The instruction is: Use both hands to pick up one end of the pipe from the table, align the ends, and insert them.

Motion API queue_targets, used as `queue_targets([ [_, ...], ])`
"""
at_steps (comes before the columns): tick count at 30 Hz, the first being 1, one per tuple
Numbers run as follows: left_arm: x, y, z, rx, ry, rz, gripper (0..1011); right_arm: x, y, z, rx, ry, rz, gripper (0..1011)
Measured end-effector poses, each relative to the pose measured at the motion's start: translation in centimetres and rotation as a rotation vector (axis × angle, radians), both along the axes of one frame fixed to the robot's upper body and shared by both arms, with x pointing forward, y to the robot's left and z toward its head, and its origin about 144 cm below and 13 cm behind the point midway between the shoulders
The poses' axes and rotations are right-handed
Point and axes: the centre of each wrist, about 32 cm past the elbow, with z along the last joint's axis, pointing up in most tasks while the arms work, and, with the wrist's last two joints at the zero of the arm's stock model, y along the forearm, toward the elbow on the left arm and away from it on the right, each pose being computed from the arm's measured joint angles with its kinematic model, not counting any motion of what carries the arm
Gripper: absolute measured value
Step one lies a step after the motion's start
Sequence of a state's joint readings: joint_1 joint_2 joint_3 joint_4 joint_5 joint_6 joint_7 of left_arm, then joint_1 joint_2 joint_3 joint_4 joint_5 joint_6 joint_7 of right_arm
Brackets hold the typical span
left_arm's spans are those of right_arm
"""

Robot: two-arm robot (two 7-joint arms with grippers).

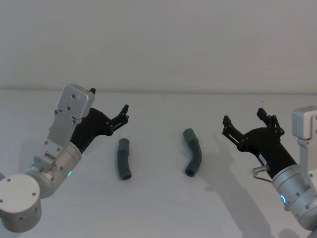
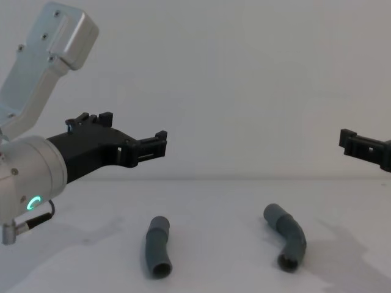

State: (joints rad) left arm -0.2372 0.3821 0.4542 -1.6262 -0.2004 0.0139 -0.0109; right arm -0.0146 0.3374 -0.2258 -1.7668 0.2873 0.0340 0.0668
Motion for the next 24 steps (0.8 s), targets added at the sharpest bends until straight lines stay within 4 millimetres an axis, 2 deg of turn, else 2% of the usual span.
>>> queue_targets([
  [24,0.00,0.00,0.00,0.000,0.000,0.000,1001,0.00,0.00,0.00,0.000,0.000,0.000,1003],
])
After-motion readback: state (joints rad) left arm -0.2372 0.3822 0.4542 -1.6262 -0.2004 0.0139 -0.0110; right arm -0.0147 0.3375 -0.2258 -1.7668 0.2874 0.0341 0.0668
